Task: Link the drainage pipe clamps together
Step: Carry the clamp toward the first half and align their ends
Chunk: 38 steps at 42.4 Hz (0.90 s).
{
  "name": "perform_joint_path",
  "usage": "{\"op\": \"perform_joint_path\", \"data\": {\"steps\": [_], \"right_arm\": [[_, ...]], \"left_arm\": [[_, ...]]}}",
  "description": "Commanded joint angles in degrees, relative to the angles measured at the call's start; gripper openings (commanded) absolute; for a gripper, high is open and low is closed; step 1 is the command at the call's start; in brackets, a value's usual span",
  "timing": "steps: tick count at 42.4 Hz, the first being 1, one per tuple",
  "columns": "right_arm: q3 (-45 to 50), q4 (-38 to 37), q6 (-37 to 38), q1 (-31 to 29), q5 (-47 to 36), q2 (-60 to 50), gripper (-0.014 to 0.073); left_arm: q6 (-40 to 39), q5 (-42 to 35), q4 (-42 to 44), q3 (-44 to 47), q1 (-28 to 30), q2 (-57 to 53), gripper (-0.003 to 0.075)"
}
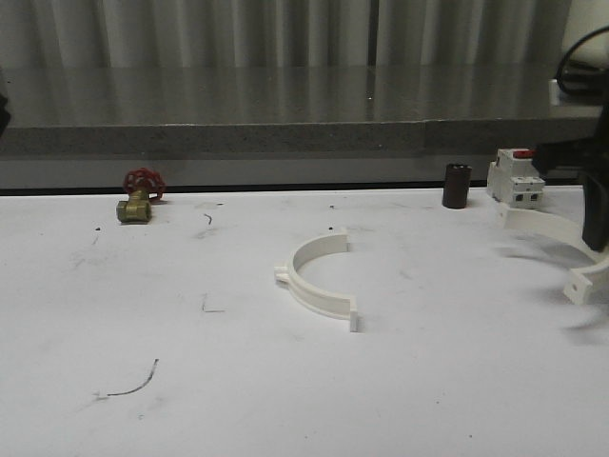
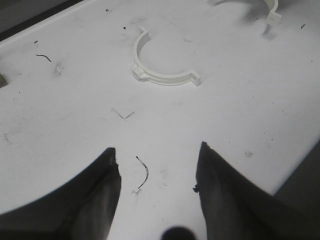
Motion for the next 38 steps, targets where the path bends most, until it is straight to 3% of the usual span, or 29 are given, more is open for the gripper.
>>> {"op": "perform_joint_path", "data": {"steps": [1, 20, 28, 38], "right_arm": [[-1.72, 0.73, 2.14, 2.69, 1.1, -5.08, 0.0162], [-9.18, -4.76, 24.25, 19.65, 4.78, -1.76, 0.0163], [-13.83, -6.1, 31.57, 21.74, 7.47, 2.13, 0.0163], [-14.86, -6.15, 31.75, 21.88, 6.54, 5.43, 0.0163]], "left_arm": [[0.01, -4.05, -0.42, -1.55, 0.2, -0.35, 0.0345], [0.01, -4.05, -0.42, -1.55, 0.2, -0.35, 0.0345], [0.01, -4.05, -0.42, -1.55, 0.2, -0.35, 0.0345], [0.01, -4.05, -0.42, -1.55, 0.2, -0.35, 0.0345]]}}
